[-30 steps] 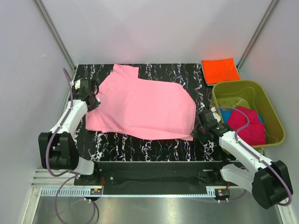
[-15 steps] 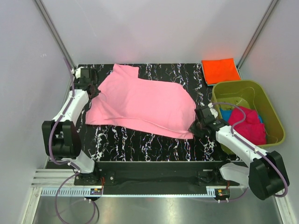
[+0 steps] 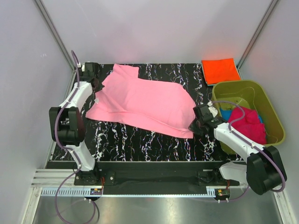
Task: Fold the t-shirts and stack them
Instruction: Fold the tshirt
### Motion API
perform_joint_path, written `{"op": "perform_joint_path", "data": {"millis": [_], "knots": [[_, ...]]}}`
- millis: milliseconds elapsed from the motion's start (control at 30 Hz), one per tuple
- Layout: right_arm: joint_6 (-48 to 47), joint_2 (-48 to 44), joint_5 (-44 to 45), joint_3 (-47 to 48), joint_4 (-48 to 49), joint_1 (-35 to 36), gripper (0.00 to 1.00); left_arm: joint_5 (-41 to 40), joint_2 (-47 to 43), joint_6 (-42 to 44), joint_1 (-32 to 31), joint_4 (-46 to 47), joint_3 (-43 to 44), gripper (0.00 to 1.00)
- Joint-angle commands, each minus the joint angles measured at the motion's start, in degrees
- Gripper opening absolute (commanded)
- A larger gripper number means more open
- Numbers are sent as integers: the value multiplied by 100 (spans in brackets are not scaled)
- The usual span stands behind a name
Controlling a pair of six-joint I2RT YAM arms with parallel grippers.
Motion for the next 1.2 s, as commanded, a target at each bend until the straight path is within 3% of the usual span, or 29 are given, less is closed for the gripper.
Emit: {"op": "perform_joint_path", "data": {"millis": [0, 333, 967, 1167], "knots": [[-39, 86, 318, 235, 72, 34, 0, 204, 197, 244, 31, 302, 302, 0], [-162, 322, 687, 515, 72, 34, 0, -613, 330, 358, 31, 214, 311, 0], [-478, 1316, 1162, 1078, 46, 25, 0, -833, 892, 385, 31, 91, 812, 0], [-654, 1334, 1206, 1368, -7, 25, 19, -789, 866, 262, 31, 30, 838, 1]]}}
